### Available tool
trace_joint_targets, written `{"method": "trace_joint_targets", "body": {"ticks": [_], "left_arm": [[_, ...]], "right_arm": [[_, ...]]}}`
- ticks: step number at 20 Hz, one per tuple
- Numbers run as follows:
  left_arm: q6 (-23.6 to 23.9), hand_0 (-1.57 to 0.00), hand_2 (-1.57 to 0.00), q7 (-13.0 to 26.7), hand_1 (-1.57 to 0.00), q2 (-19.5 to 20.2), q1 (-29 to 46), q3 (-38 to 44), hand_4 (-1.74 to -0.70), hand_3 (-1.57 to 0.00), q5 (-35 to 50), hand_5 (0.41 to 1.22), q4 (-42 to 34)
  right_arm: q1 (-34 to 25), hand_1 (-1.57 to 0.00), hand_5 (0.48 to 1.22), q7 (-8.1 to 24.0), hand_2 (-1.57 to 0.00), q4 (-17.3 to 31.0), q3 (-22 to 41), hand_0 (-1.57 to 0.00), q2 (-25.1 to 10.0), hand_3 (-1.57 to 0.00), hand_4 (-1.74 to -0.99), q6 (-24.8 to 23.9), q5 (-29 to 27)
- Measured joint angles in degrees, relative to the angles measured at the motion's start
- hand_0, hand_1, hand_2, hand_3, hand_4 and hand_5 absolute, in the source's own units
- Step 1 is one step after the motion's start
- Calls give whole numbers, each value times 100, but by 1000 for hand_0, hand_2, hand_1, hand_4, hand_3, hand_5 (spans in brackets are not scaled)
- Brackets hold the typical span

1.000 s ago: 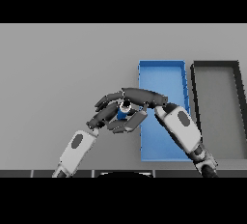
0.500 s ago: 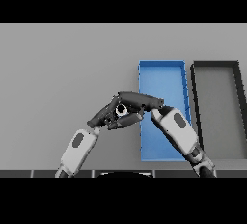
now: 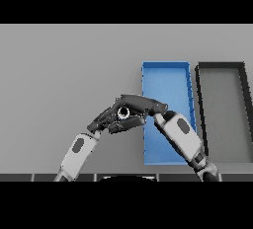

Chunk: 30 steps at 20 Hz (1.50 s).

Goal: Pick up the blue pipe and place it into the blue bin.

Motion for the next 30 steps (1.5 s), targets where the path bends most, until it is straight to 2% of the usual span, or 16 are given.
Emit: {"method": "trace_joint_targets", "body": {"ticks": [2, 3, 4, 5, 7, 8, 10, 12, 14, 15, 17, 19, 21, 25, 27, 30], "left_arm": [[-333, -598, -529, -21, -549, 116, -78, 56, -1206, -477, -17, 1221, 21], [-412, -478, -423, 64, -439, 80, -120, 49, -1136, -381, -94, 1132, 21], [-438, -383, -338, 1, -351, 114, -149, 57, -1085, -305, -225, 1029, 71], [-447, -306, -270, 149, -281, 95, -151, 74, -1047, -244, -236, 938, 61], [-333, -195, -173, 434, -179, 60, -61, 79, -996, -156, -213, 770, -5], [-343, -156, -138, 389, -143, 43, -32, 65, -980, -124, -174, 704, 28], [-338, -100, -88, 581, -91, 36, 31, 97, -969, -79, -32, 603, -42], [-275, -63, -56, 636, -58, 40, 36, 102, -955, -50, -42, 538, -29], [-231, -40, -35, 598, -37, 124, 80, 100, -938, -32, -100, 495, -31], [-226, -32, -28, 742, -29, 109, 15, 122, -928, -25, -88, 484, 13], [-200, -20, -18, 745, -18, 96, 6, 61, -916, -16, -137, 474, 25], [-191, -12, -11, 829, -11, 96, -28, 67, -909, -10, -126, 464, 57], [-236, -8, -7, 878, -7, 103, -22, 34, -907, -6, -120, 450, 64], [-272, -3, -2, 915, -2, 143, 21, 67, -905, -2, -98, 435, 115], [-248, -1, -1, 1005, -1, 119, 11, 48, -902, -1, -108, 432, 52], [-250, 0, 0, 1111, 0, 146, 60, 9, -890, 0, -139, 425, -43]], "right_arm": [[60, -1565, 1211, 183, -1565, -139, 12, -1565, 44, -1559, -1738, -2, 19], [-18, -1566, 1213, 419, -1566, -141, -32, -1566, 97, -1562, -1738, -15, -4], [-14, -1567, 1214, 540, -1567, -137, -59, -1567, 145, -1563, -1739, 27, 22], [-16, -1568, 1216, 596, -1568, -128, -59, -1568, 238, -1565, -1739, 22, 141], [77, -1569, 1218, 431, -1569, -99, -142, -1569, 311, -1567, -1740, 138, 298], [78, -1569, 1218, 596, -1569, -131, -147, -1569, 393, -1568, -1740, 130, 360], [130, -1570, 1219, 528, -1570, -172, -250, -1570, 462, -1569, -1740, 225, 402], [187, -1570, 1220, 701, -1570, -181, -298, -1570, 610, -1570, -1741, 245, 349], [232, -1571, 1220, 714, -1571, -167, -425, -1571, 699, -1570, -1741, 288, 295], [275, -1571, 1220, 699, -1571, -219, -488, -1571, 752, -1570, -1741, 311, 21], [58, -1571, 1221, 1297, -1571, -241, -660, -1571, 847, -1571, -1741, 196, -448], [-261, -1571, 1221, 1739, -1571, -296, -939, -1571, 874, -1571, -1741, -72, -1063], [-818, -1571, 1221, 1933, -1571, -261, -1235, -1571, 741, -1571, -1741, -451, -1617], [-2044, -1571, 1221, 1813, -1571, 323, -1861, -1571, 358, -1571, -1741, -708, -2435], [-2402, -1571, 1221, 1531, -1571, 551, -2179, -1571, 175, -1571, -1741, -1004, -2148], [-2914, -1571, 1221, 1394, -1571, 1196, -2627, -1571, -247, -1571, -1741, -1222, -1674]]}}
